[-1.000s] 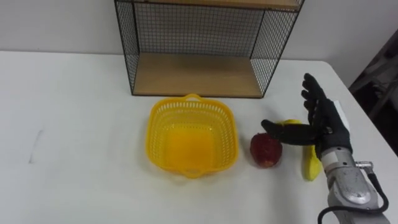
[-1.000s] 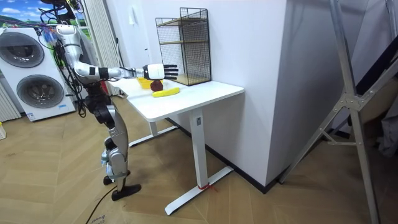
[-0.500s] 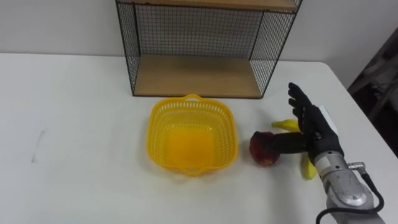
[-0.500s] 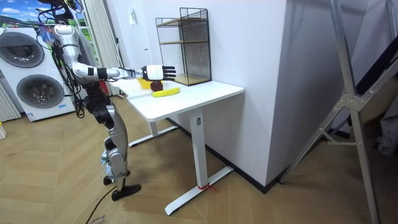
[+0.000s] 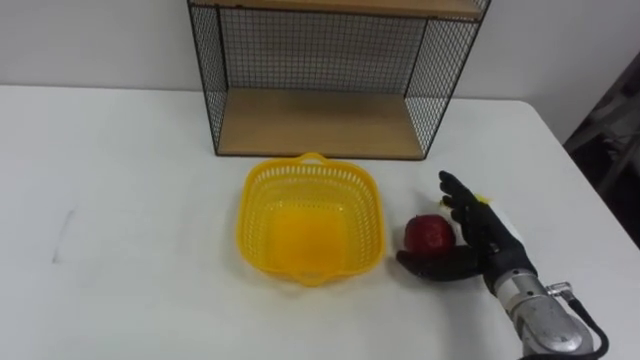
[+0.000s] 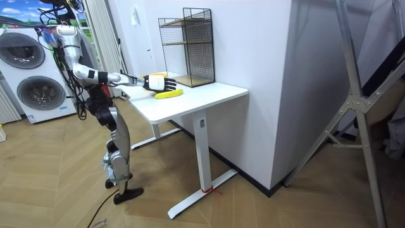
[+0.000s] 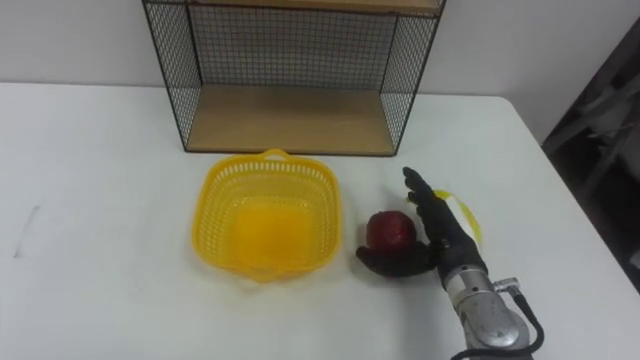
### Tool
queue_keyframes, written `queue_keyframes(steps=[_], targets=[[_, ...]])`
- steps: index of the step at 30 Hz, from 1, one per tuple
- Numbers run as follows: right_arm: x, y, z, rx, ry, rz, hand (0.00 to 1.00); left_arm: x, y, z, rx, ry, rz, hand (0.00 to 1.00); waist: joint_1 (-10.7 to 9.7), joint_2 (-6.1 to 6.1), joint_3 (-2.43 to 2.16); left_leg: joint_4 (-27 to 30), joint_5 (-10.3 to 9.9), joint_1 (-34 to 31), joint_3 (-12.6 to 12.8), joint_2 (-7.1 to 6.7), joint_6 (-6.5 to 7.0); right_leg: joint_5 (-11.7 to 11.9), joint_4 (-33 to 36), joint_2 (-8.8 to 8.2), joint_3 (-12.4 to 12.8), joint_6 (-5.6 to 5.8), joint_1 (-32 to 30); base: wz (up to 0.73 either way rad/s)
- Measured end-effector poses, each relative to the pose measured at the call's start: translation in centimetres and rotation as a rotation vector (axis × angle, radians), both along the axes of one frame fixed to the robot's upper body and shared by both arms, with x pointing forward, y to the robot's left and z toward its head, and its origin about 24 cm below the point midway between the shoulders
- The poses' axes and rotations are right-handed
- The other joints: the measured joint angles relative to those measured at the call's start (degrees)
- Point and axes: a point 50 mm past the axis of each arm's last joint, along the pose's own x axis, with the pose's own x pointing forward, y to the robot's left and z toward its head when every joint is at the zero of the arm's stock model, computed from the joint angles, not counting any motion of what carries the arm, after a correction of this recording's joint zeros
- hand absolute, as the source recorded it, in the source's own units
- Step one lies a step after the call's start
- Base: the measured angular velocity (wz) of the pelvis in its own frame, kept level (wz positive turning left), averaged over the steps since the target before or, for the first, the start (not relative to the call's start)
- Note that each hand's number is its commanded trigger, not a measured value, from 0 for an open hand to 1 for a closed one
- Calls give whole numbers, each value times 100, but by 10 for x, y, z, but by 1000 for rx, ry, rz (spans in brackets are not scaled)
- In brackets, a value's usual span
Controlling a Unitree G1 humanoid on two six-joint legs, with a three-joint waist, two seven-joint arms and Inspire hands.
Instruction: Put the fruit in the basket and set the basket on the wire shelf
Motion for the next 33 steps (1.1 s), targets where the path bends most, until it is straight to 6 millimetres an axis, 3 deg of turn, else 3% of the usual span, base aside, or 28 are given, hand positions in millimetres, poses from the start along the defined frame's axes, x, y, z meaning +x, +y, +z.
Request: queue_keyframes(steps=[5,6,7,10,19,33], targets=[[-2,-2,-5,-14,0,5,0,-1,0,0,0,6,-1,0,4,4,-3,10,0,-4,-21,-3,0,0,-8,-5,1,0,10,2],[-3,-2,-7,-24,-1,10,15,-1,0,0,0,6,-2,0,3,0,-3,11,0,-2,-27,-5,0,0,-9,-7,1,0,11,0],[-3,-3,-9,-40,4,17,47,-1,0,0,0,6,-2,0,2,-4,-2,10,0,-1,-30,-6,0,0,-9,-8,2,0,11,0],[-4,-3,-12,-81,0,39,100,-1,1,0,1,6,-3,0,-8,-8,-4,-5,1,-2,-37,-9,2,-1,-13,-13,0,1,18,0],[6,-15,-14,-174,-6,-38,100,4,7,2,11,-8,-12,0,-13,-95,-55,11,2,24,-79,-9,2,1,-95,-6,-66,-1,56,1],[7,-15,-13,-139,-10,-93,100,8,8,2,19,-12,-15,0,-32,-87,-28,5,1,16,-79,-4,2,21,-86,-9,-70,3,83,0]])
